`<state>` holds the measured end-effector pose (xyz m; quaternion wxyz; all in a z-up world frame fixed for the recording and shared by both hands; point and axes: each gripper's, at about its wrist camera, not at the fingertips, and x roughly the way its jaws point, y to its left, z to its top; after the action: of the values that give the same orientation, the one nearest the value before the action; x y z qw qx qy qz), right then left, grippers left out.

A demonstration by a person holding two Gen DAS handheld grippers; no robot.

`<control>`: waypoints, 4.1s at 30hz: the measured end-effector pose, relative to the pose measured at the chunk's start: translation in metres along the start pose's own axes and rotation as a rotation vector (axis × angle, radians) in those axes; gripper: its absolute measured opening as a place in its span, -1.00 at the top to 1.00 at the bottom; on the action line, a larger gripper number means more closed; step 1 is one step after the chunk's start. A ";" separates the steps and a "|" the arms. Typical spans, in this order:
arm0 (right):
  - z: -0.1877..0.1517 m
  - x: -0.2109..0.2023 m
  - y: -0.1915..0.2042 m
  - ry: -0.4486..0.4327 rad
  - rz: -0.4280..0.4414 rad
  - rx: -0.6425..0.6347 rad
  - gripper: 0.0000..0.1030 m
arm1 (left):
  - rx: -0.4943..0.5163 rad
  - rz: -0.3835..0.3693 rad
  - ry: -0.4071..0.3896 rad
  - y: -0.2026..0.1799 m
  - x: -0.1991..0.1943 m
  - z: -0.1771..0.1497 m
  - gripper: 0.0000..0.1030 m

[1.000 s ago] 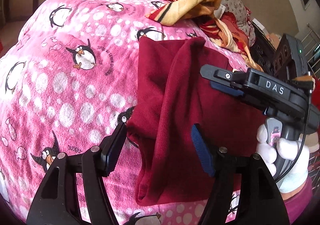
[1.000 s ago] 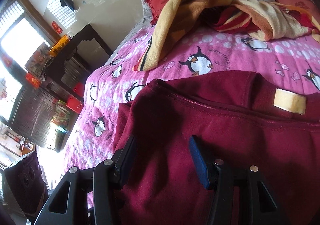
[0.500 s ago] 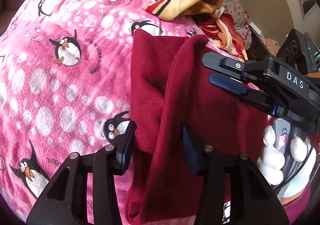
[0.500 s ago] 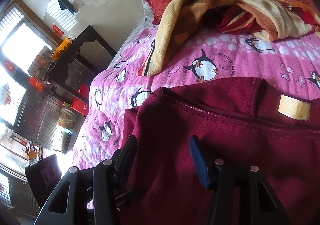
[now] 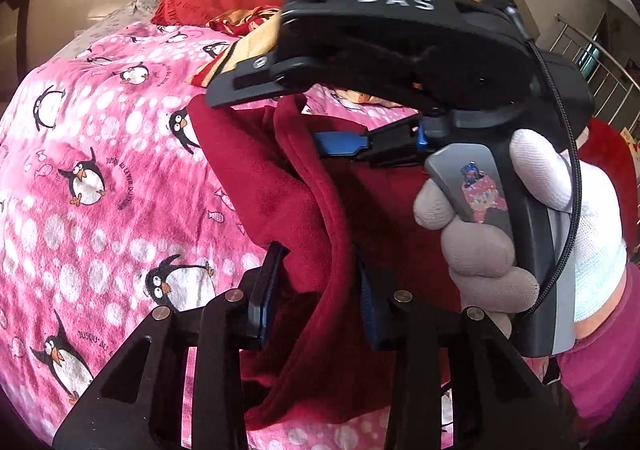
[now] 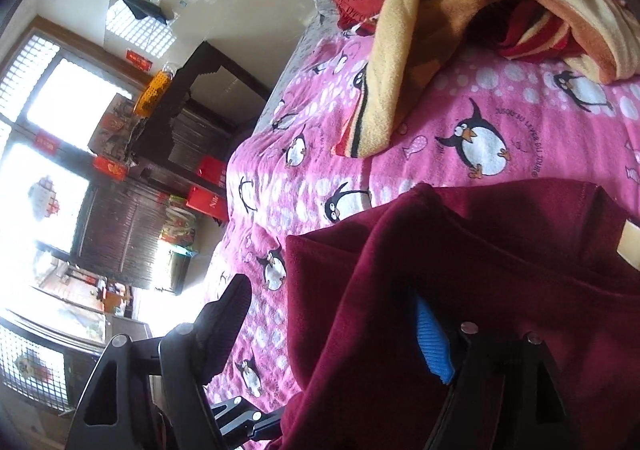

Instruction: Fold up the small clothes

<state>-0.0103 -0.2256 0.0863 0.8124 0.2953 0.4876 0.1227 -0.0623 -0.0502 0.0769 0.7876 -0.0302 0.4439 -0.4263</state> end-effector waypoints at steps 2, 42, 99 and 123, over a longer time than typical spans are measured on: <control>0.001 0.011 0.009 0.052 -0.056 -0.060 -0.50 | 0.013 0.006 0.005 -0.006 0.003 0.000 0.35; -0.122 -0.213 -0.149 -0.361 -0.271 0.084 0.56 | 0.429 -0.069 0.219 -0.225 0.081 -0.029 0.35; -0.194 -0.197 -0.120 -0.272 -0.409 -0.041 0.51 | 0.399 0.163 0.242 -0.159 0.089 -0.042 0.04; -0.254 -0.181 -0.111 -0.246 -0.513 -0.023 0.52 | 0.371 0.176 0.237 -0.156 0.088 -0.049 -0.05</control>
<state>-0.3290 -0.3106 0.0609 0.8734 0.1658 0.4425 -0.1180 -0.1769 -0.1946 0.0545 0.7563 0.2042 0.4481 -0.4307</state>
